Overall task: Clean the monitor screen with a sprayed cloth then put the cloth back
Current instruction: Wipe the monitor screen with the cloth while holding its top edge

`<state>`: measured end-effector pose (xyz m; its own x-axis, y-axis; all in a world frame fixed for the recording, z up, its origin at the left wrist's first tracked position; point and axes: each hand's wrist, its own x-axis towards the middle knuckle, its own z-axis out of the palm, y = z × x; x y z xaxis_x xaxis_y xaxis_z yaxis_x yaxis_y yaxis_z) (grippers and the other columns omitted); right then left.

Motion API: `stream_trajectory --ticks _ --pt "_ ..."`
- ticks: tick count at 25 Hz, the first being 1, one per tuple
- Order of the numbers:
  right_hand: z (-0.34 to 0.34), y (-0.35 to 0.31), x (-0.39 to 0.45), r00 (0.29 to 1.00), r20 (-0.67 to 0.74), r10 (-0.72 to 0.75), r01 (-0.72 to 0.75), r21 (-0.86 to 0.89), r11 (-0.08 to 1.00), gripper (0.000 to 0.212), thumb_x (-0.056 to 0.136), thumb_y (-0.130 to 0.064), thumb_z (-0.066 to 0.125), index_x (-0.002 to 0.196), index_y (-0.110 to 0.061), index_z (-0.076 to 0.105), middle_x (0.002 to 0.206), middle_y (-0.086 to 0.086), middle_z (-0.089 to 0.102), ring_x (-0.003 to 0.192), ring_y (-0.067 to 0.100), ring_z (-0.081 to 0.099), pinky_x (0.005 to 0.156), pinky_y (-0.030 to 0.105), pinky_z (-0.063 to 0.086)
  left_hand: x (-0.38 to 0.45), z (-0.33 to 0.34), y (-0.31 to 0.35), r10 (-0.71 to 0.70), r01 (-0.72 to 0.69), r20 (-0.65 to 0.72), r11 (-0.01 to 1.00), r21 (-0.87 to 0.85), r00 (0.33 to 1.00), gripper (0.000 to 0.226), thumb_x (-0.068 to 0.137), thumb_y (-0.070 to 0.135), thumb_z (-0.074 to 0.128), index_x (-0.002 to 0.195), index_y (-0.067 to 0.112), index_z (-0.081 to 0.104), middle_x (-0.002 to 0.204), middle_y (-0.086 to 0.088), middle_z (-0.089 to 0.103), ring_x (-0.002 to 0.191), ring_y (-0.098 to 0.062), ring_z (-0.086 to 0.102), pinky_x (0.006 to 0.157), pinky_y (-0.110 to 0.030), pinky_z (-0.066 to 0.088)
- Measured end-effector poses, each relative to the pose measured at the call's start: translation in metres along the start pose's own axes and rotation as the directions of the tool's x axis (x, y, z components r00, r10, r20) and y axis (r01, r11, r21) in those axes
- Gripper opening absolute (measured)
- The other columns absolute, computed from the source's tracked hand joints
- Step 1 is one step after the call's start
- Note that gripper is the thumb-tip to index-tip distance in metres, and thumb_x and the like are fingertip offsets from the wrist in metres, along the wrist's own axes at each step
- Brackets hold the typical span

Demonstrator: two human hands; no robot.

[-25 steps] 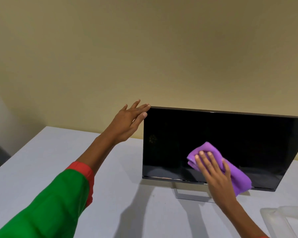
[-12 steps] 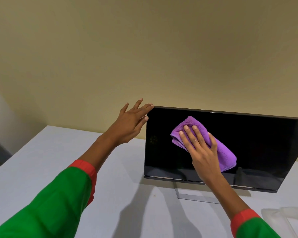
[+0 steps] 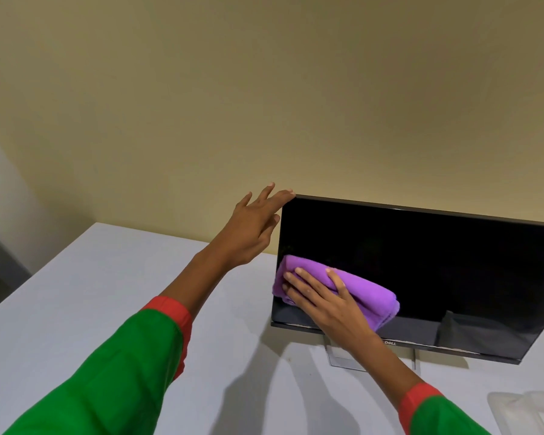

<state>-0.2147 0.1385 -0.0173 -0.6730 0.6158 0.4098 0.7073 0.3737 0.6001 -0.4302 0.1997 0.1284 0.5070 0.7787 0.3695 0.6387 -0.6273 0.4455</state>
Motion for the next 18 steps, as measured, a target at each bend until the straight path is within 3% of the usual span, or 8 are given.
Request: stream_trajectory --ticks 2,4,7,10,13,16,18 --pt "-0.011 0.011 0.025 0.990 -0.066 0.125 -0.121 0.057 0.991 0.053 0.096 -0.011 0.038 0.147 -0.018 0.030 0.156 0.002 0.028 0.144 0.021 0.025 0.112 0.050 0.023 -0.002 0.006 0.002 -0.009 0.009 -0.006 0.998 0.060 1.000 0.052 0.096 0.008 0.032 0.145 0.022 0.020 0.154 0.004 0.023 0.145 -0.014 0.005 0.118 -0.039 0.004" --pt "-0.022 0.028 0.039 0.936 -0.119 0.331 -0.314 0.138 0.939 0.047 0.101 -0.010 0.028 0.147 -0.019 0.031 0.156 0.000 0.029 0.145 0.019 0.025 0.111 0.049 0.025 -0.006 0.016 0.006 -0.025 0.027 -0.037 0.998 0.049 0.999 0.053 0.097 0.012 0.033 0.146 0.021 0.015 0.156 0.003 0.015 0.145 -0.013 0.003 0.119 -0.040 0.005" --pt "-0.024 0.044 0.025 0.871 -0.128 0.474 -0.457 0.146 0.878 0.051 0.100 -0.005 0.017 0.148 -0.019 0.029 0.155 0.001 0.030 0.145 0.020 0.025 0.108 0.050 0.026 -0.014 0.031 0.015 -0.071 0.046 -0.124 0.980 -0.194 0.990 0.052 0.098 0.013 0.035 0.146 0.018 0.015 0.157 0.002 0.012 0.144 -0.011 0.008 0.119 -0.033 0.009" --pt "-0.010 0.033 -0.016 0.919 -0.096 0.381 -0.376 0.065 0.924 0.052 0.099 -0.003 0.023 0.148 -0.017 0.027 0.155 0.002 0.031 0.143 0.022 0.029 0.109 0.052 0.027 -0.017 0.036 0.021 -0.185 0.095 -0.154 0.882 -0.461 0.970 0.050 0.098 0.015 0.036 0.145 0.021 0.021 0.155 0.006 0.021 0.141 -0.003 0.018 0.114 -0.017 0.015" --pt "0.006 0.009 -0.046 0.980 -0.011 0.201 -0.201 -0.020 0.979 0.054 0.096 -0.002 0.022 0.149 -0.015 0.025 0.157 0.002 0.028 0.147 0.023 0.016 0.112 0.054 0.021 -0.012 0.033 0.023 -0.309 0.165 -0.116 0.746 -0.645 0.944 0.045 0.099 0.018 0.037 0.142 0.025 0.030 0.149 0.007 0.035 0.135 -0.002 0.031 0.113 -0.023 0.024" --pt "0.011 -0.004 -0.041 0.996 0.042 0.082 -0.080 -0.043 0.996 0.057 0.094 -0.003 0.025 0.149 -0.015 0.023 0.157 0.002 0.026 0.147 0.023 0.013 0.114 0.054 0.016 -0.010 0.030 0.021 -0.344 0.186 -0.087 0.685 -0.705 0.935 0.042 0.098 0.017 0.037 0.139 0.027 0.036 0.144 0.006 0.043 0.132 -0.003 0.037 0.112 -0.026 0.029" --pt "0.007 -0.002 -0.021 0.998 0.023 0.065 -0.064 -0.018 0.998 0.057 0.093 -0.006 0.030 0.149 -0.014 0.024 0.157 0.003 0.026 0.146 0.022 0.017 0.113 0.053 0.020 -0.010 0.028 0.019 -0.341 0.200 -0.077 0.702 -0.684 0.937 0.043 0.098 0.015 0.037 0.139 0.027 0.037 0.137 0.005 0.050 0.127 -0.003 0.043 0.107 -0.019 0.031"
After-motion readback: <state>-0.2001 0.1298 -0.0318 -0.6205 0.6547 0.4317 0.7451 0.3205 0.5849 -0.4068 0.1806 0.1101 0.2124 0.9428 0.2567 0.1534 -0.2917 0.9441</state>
